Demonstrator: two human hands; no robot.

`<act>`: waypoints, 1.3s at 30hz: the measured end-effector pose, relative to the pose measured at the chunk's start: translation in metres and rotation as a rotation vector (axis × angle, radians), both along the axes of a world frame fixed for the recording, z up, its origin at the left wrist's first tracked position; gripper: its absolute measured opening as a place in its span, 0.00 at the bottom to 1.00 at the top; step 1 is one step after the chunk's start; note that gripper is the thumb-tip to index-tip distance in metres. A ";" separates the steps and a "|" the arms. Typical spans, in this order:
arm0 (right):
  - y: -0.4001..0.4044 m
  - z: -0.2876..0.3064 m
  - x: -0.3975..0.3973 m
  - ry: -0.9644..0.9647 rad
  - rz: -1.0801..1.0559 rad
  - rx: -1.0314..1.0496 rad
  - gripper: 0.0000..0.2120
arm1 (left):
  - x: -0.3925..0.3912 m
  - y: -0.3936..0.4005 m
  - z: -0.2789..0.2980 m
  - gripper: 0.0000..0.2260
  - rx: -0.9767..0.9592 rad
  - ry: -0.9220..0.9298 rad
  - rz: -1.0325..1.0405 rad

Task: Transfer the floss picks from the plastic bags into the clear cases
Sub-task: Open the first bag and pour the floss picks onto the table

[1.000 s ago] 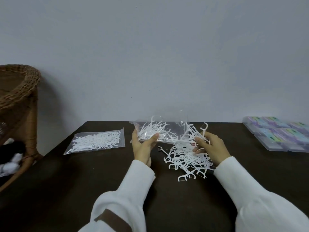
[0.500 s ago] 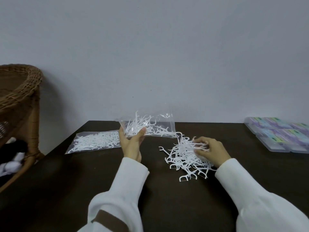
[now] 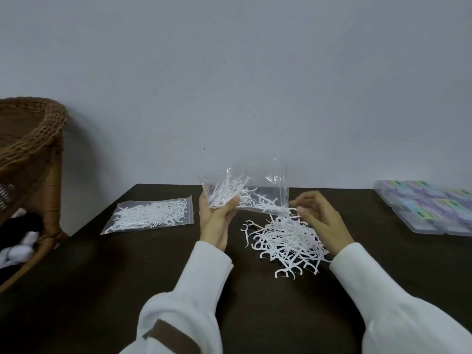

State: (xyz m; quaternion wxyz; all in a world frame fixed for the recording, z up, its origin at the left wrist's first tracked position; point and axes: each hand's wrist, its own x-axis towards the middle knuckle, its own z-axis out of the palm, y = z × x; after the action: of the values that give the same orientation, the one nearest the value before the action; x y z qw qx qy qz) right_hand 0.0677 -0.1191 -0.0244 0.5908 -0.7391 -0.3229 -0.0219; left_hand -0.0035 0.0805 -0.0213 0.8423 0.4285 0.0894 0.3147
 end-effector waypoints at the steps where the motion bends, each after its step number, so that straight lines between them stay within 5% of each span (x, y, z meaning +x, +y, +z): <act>1: 0.001 0.002 -0.002 0.088 0.031 0.087 0.05 | 0.000 -0.001 0.000 0.34 0.013 -0.007 -0.019; 9: 0.005 -0.001 -0.003 0.463 0.281 0.009 0.14 | 0.002 -0.020 -0.005 0.45 0.232 -0.012 -0.196; 19: 0.000 -0.005 0.003 0.346 0.229 -0.240 0.11 | 0.002 -0.020 -0.009 0.41 0.349 0.039 -0.125; 23: 0.000 -0.001 0.004 0.281 0.170 -0.190 0.04 | 0.002 -0.016 -0.008 0.43 0.283 0.045 -0.072; 29: -0.004 -0.001 0.007 0.109 0.024 -0.151 0.06 | 0.000 -0.001 -0.003 0.38 0.142 0.028 0.051; 33: -0.002 -0.006 0.009 0.026 -0.105 -0.296 0.03 | -0.001 0.009 -0.001 0.35 0.053 0.016 0.107; 39: 0.004 -0.007 -0.001 -0.048 -0.004 -0.345 0.19 | 0.000 0.002 -0.001 0.31 -0.046 -0.015 -0.019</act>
State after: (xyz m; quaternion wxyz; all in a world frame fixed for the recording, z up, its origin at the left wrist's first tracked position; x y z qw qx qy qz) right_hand 0.0662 -0.1153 -0.0316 0.4475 -0.8293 -0.3343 0.0149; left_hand -0.0037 0.0823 -0.0221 0.8553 0.4076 0.0863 0.3079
